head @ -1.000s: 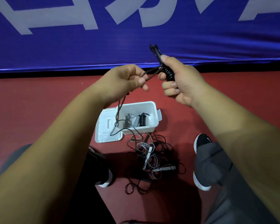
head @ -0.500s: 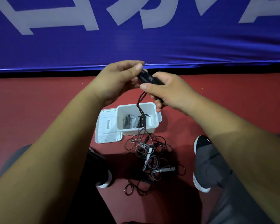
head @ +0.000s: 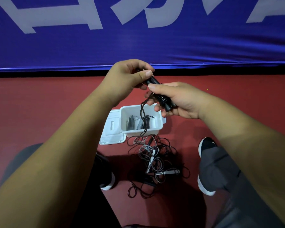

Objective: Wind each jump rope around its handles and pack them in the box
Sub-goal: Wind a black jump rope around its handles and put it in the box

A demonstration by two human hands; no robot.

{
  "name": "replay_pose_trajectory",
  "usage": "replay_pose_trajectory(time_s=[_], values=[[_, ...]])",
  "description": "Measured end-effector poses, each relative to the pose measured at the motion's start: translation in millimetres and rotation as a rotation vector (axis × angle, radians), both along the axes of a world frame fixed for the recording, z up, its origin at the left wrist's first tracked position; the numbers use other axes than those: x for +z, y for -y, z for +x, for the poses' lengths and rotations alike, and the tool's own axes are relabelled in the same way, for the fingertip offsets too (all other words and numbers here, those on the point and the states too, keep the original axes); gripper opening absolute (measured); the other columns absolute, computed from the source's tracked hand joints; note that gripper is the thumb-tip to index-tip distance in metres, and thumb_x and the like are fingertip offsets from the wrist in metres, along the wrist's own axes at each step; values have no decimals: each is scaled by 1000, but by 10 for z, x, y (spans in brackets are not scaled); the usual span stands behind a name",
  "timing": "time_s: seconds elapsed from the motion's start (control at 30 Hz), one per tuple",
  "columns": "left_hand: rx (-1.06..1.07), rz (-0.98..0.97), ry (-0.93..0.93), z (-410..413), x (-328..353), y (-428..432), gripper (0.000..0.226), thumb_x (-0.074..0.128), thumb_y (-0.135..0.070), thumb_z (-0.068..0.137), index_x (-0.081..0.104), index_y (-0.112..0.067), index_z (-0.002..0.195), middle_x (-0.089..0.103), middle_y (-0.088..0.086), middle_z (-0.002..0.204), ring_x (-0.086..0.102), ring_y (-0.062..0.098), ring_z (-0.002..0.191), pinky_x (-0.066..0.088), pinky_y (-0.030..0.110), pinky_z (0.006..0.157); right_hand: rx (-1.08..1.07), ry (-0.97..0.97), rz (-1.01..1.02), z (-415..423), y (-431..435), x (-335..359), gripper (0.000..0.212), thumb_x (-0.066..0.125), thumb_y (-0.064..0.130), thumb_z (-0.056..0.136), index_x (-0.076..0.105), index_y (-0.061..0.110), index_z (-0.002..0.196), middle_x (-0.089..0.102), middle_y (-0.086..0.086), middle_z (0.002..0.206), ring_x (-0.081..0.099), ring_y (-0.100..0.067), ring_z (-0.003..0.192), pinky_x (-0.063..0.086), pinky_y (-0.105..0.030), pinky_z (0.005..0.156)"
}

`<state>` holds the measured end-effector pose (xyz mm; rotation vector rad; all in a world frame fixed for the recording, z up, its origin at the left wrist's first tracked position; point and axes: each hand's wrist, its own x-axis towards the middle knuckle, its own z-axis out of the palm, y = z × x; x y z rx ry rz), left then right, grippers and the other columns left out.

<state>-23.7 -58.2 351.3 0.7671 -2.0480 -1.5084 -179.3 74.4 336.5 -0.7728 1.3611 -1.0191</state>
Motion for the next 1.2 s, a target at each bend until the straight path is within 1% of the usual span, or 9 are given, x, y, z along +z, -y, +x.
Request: replay_pose_trajectory(time_s=[0.23, 0.47, 0.53, 0.6, 0.7, 0.77, 0.9, 1.03, 1.2], values=[[46, -96, 33, 7, 6, 8, 14, 69, -23, 101, 75, -14, 109, 76, 5, 92, 70, 14, 83, 58, 33, 75, -38, -47, -55, -32, 32, 38, 30, 73, 42, 98, 67, 13, 106, 64, -2, 82, 63, -14, 65, 51, -28, 52], [114, -75, -12, -80, -8, -95, 16, 68, -16, 102, 73, -1, 106, 77, 18, 92, 72, 18, 77, 62, 31, 77, -40, 42, -22, -38, 20, 33, 27, 74, 42, 97, 68, 16, 101, 69, -4, 85, 74, -23, 75, 65, -40, 66], [130, -46, -31, -93, -19, -96, 16, 69, -15, 101, 72, 0, 103, 76, 16, 88, 74, 21, 78, 63, 33, 78, -28, 64, -11, -3, 9, 19, 26, 72, 42, 98, 69, 16, 101, 70, -3, 84, 67, -18, 67, 56, -29, 53], [132, -17, -47, -90, -22, -90, 18, 69, -15, 100, 70, 3, 102, 74, 14, 85, 73, 22, 78, 62, 33, 76, 5, 153, -10, 19, 10, 4, 28, 70, 42, 98, 64, 15, 100, 64, -2, 80, 47, -10, 56, 32, -19, 41], [112, 22, -70, -78, -5, -83, 23, 70, -17, 101, 69, 5, 107, 73, 16, 86, 71, 22, 79, 61, 34, 77, 19, 229, -29, -1, 30, -6, 28, 69, 40, 100, 58, 15, 105, 55, -1, 77, 29, -6, 53, 14, -19, 42], [99, 36, -77, -68, 9, -78, 27, 70, -24, 101, 70, 1, 112, 73, 22, 92, 70, 23, 82, 62, 36, 79, 5, 214, -39, -13, 44, 0, 27, 69, 40, 100, 57, 15, 106, 54, -1, 76, 27, -5, 51, 12, -21, 44], [46, 194, -23, -28, -17, -55, 37, 61, -40, 105, 66, -8, 125, 75, 7, 106, 72, 18, 90, 62, 40, 87, -53, 162, -49, -65, 61, 23, 24, 69, 38, 102, 57, 19, 108, 53, 1, 75, 26, -7, 52, 10, -25, 49], [-143, 325, 186, 37, -134, -4, 54, 45, -51, 109, 60, -8, 137, 71, 8, 130, 69, 22, 118, 54, 39, 106, -107, 106, -52, -130, 62, 64, 18, 70, 38, 102, 61, 22, 98, 53, 0, 74, 26, -8, 53, 9, -24, 51], [-384, 285, 240, 100, -266, -51, 42, 39, -40, 113, 67, -18, 136, 74, 12, 119, 65, 29, 121, 40, 49, 118, -128, 49, -71, -231, 48, 99, 20, 69, 36, 103, 54, 23, 99, 54, -1, 74, 25, -8, 52, 10, -24, 49]])
